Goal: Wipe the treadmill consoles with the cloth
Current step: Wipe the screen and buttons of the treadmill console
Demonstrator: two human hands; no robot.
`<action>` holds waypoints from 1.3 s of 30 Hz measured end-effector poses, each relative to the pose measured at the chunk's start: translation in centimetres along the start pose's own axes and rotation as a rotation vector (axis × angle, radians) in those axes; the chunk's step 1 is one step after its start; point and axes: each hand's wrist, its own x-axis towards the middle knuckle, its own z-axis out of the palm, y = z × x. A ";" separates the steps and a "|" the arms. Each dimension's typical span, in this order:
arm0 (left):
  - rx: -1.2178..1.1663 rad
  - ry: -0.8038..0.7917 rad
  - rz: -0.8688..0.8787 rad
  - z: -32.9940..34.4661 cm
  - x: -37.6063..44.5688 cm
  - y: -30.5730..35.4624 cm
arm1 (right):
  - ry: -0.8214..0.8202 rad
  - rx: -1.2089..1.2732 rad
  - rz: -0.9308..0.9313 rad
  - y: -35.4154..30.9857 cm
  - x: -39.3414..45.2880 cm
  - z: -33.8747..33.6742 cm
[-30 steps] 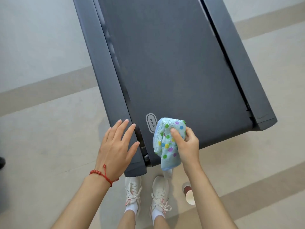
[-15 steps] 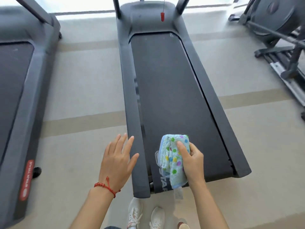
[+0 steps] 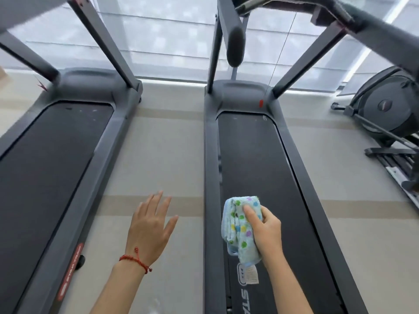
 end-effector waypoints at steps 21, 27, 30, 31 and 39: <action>0.061 0.132 0.091 -11.7 25.6 -18.1 | -0.001 0.071 -0.231 -17.0 17.1 23.4; 0.094 0.174 0.102 -13.0 36.6 -19.7 | -0.016 0.120 -0.292 -22.6 26.5 26.9; 0.101 0.211 0.103 -14.2 42.1 -20.3 | -0.030 0.122 -0.333 -26.2 31.1 28.3; 0.101 0.227 0.106 -14.6 43.9 -20.5 | -0.032 0.121 -0.349 -27.3 32.6 28.8; 0.108 0.258 0.168 -15.2 58.8 -23.7 | 0.004 0.123 -0.417 -33.4 44.9 33.4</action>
